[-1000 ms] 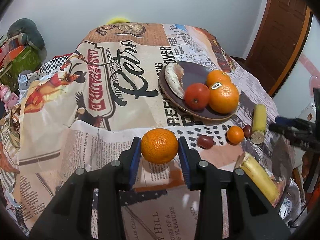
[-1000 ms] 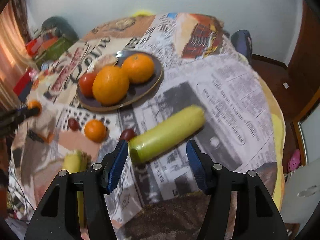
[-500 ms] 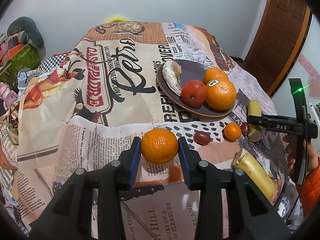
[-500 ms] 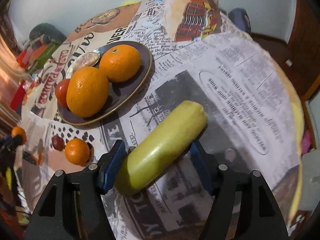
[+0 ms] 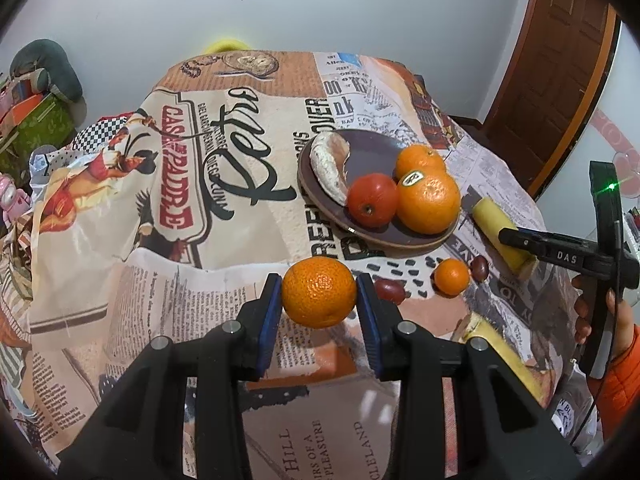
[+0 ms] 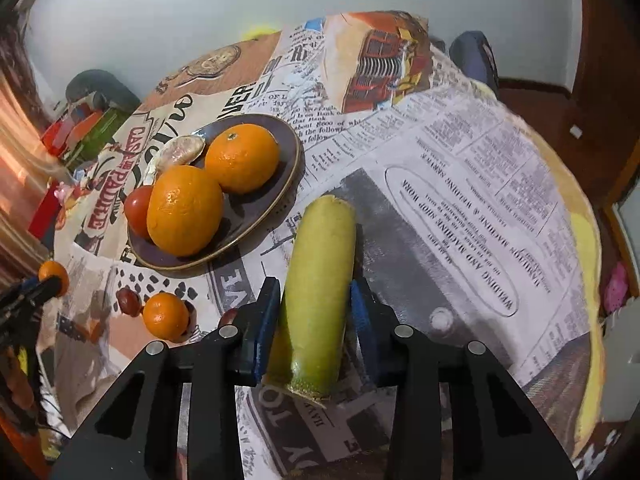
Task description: Organize fruits
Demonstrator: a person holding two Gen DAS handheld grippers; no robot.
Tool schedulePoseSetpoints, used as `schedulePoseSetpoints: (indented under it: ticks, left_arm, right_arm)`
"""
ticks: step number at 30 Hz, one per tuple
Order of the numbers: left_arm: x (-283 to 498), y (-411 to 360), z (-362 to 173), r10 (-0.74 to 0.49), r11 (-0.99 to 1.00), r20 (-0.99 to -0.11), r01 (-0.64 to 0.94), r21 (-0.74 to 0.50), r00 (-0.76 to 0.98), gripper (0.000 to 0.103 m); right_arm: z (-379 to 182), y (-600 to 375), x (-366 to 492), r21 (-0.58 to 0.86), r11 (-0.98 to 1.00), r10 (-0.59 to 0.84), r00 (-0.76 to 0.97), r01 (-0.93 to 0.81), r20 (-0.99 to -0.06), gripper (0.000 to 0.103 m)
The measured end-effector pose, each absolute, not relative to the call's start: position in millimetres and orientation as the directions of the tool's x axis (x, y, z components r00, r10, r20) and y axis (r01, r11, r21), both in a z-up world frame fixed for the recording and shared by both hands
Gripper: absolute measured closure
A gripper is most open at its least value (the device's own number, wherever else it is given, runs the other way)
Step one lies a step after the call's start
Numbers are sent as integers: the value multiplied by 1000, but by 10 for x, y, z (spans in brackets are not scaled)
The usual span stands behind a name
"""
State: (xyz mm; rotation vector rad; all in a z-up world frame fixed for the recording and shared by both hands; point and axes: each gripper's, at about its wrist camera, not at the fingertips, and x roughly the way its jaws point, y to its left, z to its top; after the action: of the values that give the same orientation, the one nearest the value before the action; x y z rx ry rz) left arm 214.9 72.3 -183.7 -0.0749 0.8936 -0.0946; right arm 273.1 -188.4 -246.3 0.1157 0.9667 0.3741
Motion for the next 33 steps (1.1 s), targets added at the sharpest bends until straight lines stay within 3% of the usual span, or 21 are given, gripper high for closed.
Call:
schedulePoseSetpoints:
  ticks: [14, 33]
  left_arm:
    - [2180, 640, -1805, -124, 992, -767, 65, -107, 630, 66]
    - [2591, 608, -1533, -118, 993, -713, 65, -101, 691, 66]
  right_arm:
    - [-2642, -1715, 3022, 223, 928, 338, 424, -299, -840, 68]
    - [-1492, -1332, 2966, 201, 863, 475, 611, -463, -633, 70]
